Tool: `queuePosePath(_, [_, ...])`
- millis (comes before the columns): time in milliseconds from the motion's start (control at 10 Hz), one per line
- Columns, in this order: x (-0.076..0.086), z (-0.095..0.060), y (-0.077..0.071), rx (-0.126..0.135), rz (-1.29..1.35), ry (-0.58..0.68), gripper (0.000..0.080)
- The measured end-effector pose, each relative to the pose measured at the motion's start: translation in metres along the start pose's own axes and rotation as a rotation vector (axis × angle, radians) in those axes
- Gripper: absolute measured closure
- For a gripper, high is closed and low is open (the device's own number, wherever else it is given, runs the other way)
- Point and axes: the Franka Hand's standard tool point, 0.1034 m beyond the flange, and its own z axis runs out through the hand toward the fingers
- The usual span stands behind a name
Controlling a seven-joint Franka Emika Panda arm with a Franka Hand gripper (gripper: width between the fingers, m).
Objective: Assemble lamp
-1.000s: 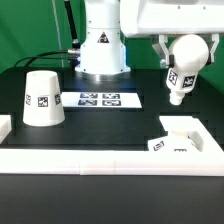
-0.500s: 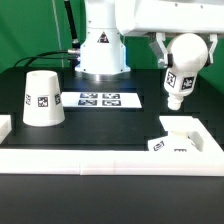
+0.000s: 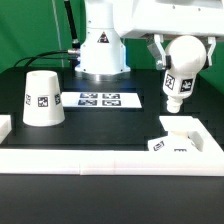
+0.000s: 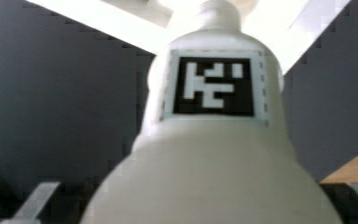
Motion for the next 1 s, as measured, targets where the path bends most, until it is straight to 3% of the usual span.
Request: queuePosePath(1000, [-0.001, 0.011, -0.012, 0.011, 0.009, 0.006, 0.0222])
